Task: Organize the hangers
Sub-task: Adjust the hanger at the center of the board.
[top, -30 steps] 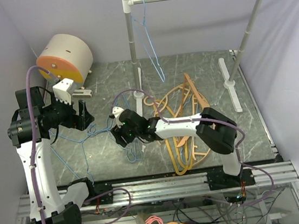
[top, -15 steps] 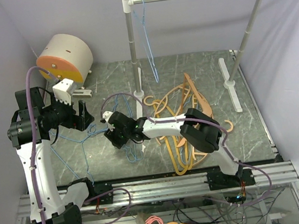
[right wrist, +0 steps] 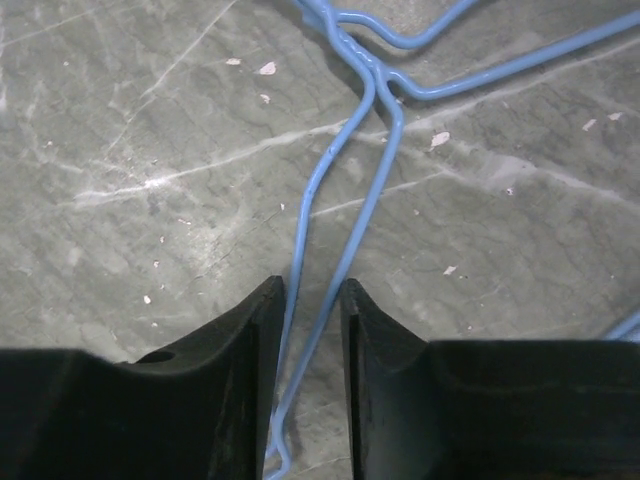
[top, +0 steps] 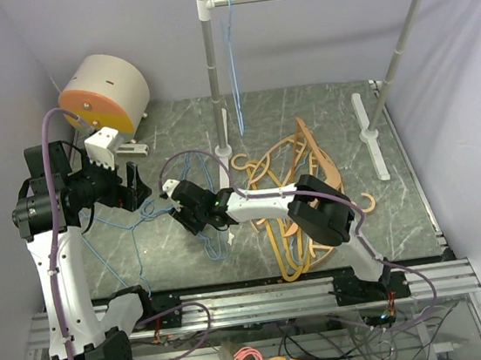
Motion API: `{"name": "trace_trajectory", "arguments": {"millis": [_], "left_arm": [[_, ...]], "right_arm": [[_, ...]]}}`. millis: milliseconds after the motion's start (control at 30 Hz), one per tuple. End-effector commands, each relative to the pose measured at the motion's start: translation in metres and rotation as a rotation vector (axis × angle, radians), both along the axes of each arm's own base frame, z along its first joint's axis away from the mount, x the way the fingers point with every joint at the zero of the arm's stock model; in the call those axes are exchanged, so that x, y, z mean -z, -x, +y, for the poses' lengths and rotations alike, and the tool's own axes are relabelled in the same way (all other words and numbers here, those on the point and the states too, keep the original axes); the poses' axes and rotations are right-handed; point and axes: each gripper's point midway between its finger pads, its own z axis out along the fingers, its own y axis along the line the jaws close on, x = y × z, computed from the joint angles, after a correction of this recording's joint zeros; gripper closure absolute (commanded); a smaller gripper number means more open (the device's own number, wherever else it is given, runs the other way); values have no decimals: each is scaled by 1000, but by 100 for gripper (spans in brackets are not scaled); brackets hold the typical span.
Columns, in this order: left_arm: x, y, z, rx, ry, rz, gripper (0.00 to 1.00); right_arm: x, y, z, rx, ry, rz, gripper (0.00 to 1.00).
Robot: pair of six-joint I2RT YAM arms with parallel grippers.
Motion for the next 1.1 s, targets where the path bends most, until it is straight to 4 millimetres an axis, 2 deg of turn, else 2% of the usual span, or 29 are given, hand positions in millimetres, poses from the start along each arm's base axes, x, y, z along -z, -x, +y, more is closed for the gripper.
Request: {"name": "trace_trajectory", "arguments": {"millis": [0,200,300,467,567,667,767,867,1000,1067], "left_arm": [[-2,-2,2,-3,-9,-26,1],[-1,-2,3,-6,-11,-24,1],[-1,-3,4,-10,-13,-25,1],[6,-9,13,-35,-62,-32,1],[26,-6,14,62,-128,-34,1],[53,-6,22,154,-241,-54,1],[87,-1,23,336,-365,-119,1],[109,-2,18,514,-443,-209,1],[122,-9,7,666,-405,-226,3],[134,-5,1,769,-358,-182,6]], "right_arm": [[34,6,-19,4,124,22,75],[42,5,-25,15,151,23,100],[37,6,-25,22,142,22,100],[8,8,-26,28,84,11,100],[-11,9,-29,32,49,-2,100],[-22,8,-36,34,38,-12,100],[-21,9,-43,28,40,-2,100],[-17,13,-44,19,37,14,100],[-16,14,-43,16,27,22,100],[-15,13,-43,22,20,23,100]]}}
